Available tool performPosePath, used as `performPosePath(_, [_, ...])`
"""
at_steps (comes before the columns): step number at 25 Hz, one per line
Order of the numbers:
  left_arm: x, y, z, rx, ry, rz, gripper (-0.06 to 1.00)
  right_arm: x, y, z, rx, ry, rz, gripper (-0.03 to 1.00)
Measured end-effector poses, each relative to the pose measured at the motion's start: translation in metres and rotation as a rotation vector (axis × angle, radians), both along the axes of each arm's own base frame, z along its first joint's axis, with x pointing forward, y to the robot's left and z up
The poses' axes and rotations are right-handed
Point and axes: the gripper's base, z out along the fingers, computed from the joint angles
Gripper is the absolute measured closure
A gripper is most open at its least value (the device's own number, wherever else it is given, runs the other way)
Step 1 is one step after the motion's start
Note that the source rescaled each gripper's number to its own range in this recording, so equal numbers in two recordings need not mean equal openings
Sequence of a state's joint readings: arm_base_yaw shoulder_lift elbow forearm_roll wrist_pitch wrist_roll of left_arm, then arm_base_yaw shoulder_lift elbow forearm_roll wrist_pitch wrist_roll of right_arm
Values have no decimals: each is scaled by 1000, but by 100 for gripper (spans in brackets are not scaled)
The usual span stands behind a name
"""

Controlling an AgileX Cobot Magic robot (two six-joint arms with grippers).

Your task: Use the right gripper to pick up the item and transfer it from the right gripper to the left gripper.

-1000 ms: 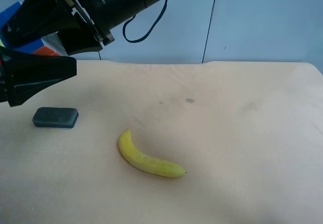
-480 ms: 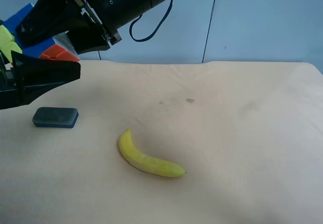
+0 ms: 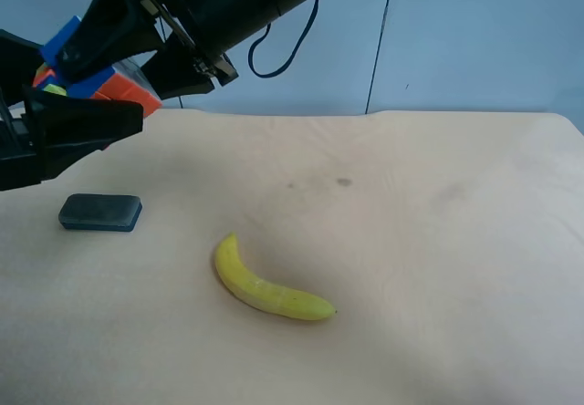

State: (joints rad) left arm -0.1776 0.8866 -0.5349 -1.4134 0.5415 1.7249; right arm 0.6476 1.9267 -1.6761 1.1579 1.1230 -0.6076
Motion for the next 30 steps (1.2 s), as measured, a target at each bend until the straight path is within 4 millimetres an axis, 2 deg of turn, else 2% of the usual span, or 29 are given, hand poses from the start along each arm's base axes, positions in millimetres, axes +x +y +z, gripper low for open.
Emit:
performPosePath(11, [1, 1, 0, 0, -4, 13, 59, 2, 0, -1, -16, -1, -26, 97])
performPosePath(13, [1, 1, 0, 1, -5, 16, 66, 2, 0, -1, -16, 0, -25, 97])
performPosePath(15, [2, 1, 0, 4, -8, 20, 78, 2, 0, -1, -18, 7, -29, 97])
performPosePath(16, [2, 2, 0, 10, -12, 20, 80, 2, 0, -2, -18, 10, -29, 97])
performPosePath(30, [1, 1, 0, 45, -43, -2, 85, 2, 0, -1, -21, 42, -39, 97])
